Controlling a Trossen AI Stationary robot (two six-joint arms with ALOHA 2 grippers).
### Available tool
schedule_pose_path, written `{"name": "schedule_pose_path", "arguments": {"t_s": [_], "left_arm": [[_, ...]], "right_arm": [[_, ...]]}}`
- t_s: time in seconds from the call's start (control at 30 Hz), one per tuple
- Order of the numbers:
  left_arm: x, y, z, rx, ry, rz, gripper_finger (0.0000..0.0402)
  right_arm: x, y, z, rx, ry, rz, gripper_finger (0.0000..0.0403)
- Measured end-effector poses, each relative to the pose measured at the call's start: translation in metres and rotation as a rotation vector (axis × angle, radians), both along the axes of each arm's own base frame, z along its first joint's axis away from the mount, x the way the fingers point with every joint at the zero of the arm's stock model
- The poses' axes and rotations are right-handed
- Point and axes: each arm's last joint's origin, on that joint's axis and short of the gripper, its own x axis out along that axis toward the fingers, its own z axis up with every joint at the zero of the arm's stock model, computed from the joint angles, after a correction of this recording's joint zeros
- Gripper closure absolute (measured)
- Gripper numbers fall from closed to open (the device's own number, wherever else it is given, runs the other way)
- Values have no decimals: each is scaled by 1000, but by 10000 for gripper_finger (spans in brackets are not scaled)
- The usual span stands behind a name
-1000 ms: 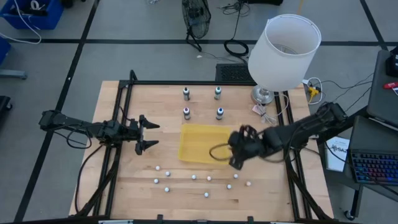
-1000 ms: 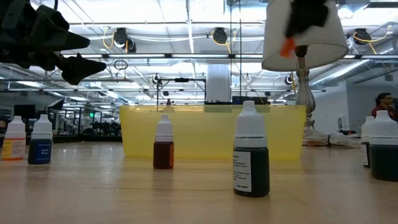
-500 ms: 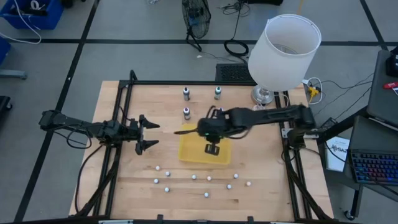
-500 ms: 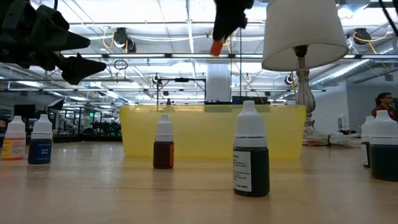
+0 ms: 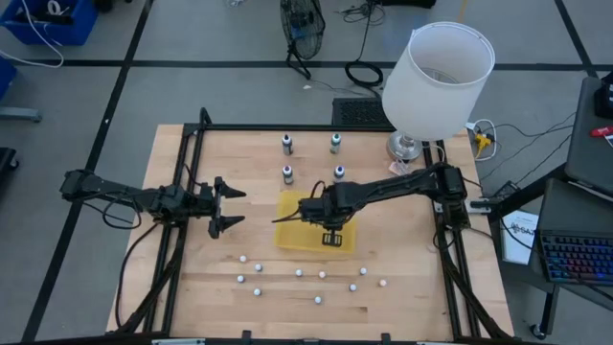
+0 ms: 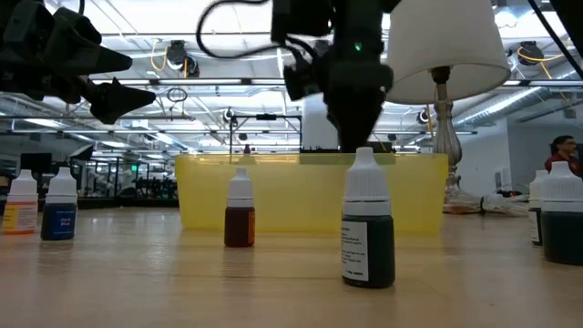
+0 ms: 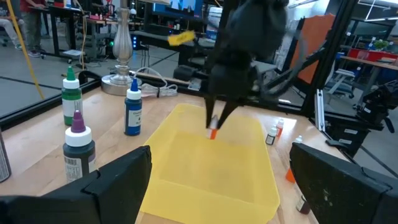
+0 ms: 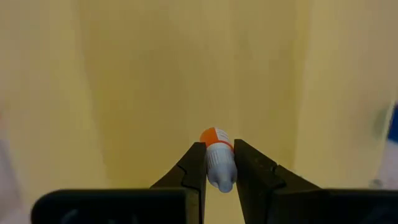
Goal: Pick & Place food coloring
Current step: Put the yellow food coloring bottle into the yellow container, then put the small yellow food coloring bottle into the yellow container
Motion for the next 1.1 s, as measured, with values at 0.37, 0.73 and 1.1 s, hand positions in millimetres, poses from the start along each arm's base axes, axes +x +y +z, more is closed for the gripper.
{"name": "schedule_pose_path", "arguments": {"t_s": [0.37,0.73,1.1], "left_arm": [[0,0,0,0,0,0,23],[0,0,0,0,0,0,23],[0,0,0,0,0,0,23]], "right_arm": [[-11,-12,-32,-1,35,-32,356],[-13,-16,-37,-3,40,-73,285],[-20,-15,-17,4,7,-141,225]]}}
